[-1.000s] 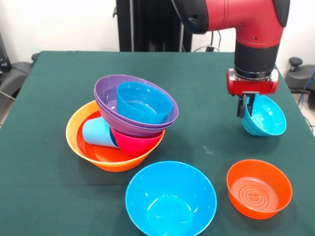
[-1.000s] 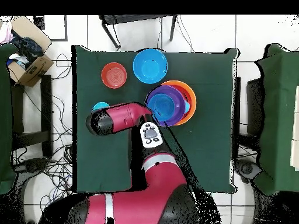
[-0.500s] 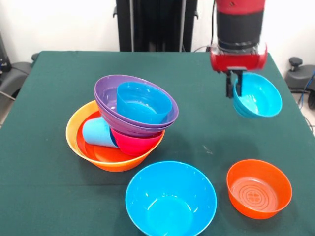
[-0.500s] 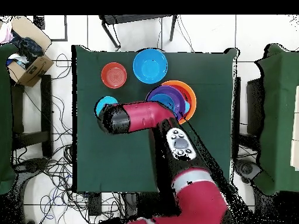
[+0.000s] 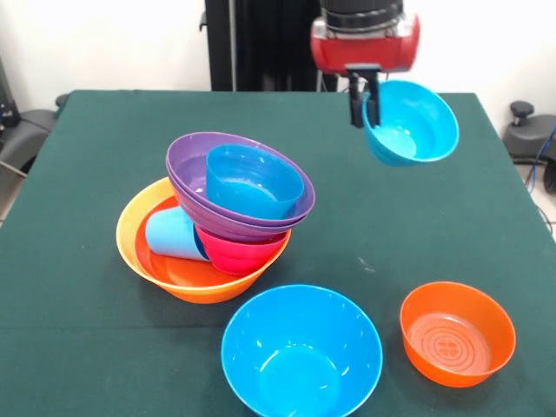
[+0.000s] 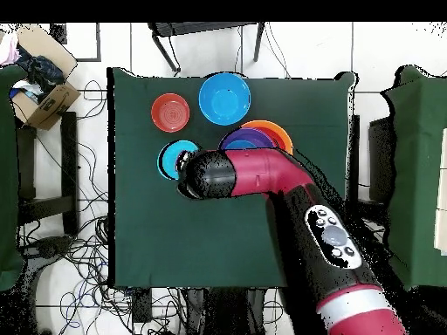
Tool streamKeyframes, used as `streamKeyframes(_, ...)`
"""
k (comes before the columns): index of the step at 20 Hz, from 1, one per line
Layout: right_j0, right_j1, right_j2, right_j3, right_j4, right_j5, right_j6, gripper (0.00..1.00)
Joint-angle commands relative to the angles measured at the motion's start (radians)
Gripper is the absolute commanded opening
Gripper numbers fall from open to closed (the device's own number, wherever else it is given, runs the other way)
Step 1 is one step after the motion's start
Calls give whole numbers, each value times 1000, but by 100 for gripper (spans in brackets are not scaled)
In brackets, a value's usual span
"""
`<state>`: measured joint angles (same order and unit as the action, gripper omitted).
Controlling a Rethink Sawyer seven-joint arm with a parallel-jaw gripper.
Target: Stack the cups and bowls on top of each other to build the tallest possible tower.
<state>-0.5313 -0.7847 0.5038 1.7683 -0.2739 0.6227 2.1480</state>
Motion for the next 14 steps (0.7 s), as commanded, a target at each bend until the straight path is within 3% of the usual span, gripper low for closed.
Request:
streamKeyframes(1, -93, 11, 152, -17, -137, 107, -426, 0)
streamKeyframes(4, -143, 31, 181, -45, -182, 146, -502, 0)
streamKeyframes(14, -285, 70, 255, -42, -289, 126, -680, 0)
